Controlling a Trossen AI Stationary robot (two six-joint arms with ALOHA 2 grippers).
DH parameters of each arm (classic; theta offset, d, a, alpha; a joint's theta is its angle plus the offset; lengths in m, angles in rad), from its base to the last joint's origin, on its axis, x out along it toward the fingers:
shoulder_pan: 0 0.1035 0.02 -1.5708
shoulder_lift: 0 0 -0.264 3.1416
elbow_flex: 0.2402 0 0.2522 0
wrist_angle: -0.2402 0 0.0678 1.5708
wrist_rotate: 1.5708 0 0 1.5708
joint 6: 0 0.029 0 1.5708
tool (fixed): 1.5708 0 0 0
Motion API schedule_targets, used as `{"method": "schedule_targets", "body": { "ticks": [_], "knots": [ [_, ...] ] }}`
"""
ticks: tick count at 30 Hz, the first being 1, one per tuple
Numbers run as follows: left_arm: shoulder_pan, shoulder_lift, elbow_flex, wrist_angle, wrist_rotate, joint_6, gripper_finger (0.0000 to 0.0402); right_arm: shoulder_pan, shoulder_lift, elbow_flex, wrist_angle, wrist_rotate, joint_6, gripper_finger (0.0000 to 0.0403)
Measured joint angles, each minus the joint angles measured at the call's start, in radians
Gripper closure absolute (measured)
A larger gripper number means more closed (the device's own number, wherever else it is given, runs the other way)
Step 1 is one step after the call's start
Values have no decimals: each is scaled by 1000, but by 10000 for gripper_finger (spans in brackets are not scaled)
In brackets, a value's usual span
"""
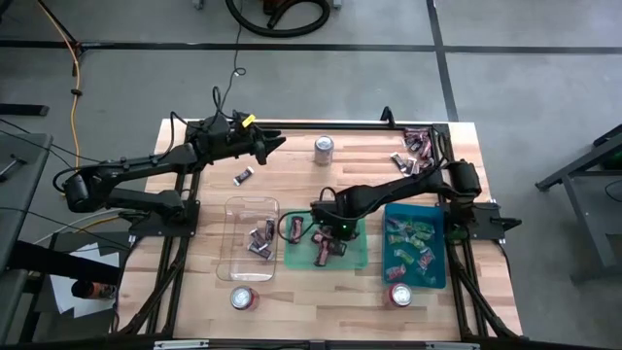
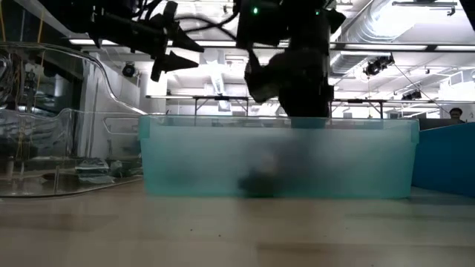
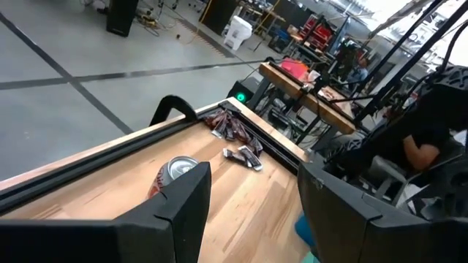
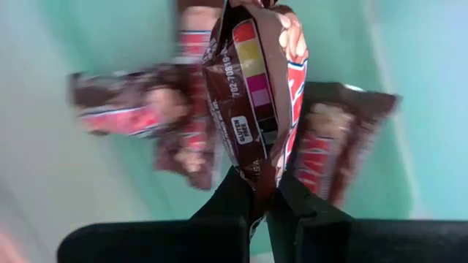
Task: Organize candy in baskets
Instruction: Put the brown chocolate bar into the green bin
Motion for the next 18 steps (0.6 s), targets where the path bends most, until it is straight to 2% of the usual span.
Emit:
{"method": "schedule_targets", "body": {
  "ticks": [5, 11, 14, 18],
  "knots": [
    [0, 0, 0, -5, 0, 0, 209, -15, 9, 0, -11, -21, 96, 396],
    [0, 0, 0, -6, 0, 2, 209, 0, 15, 0, 6, -150, 14, 396],
    [0, 0, 0, -7, 0, 15, 209, 10, 40, 0, 7, -137, -5, 396],
    [0, 0, 0, -26, 0, 18, 209, 9, 83, 3, -1, -74, 129, 396]
  ]
}}
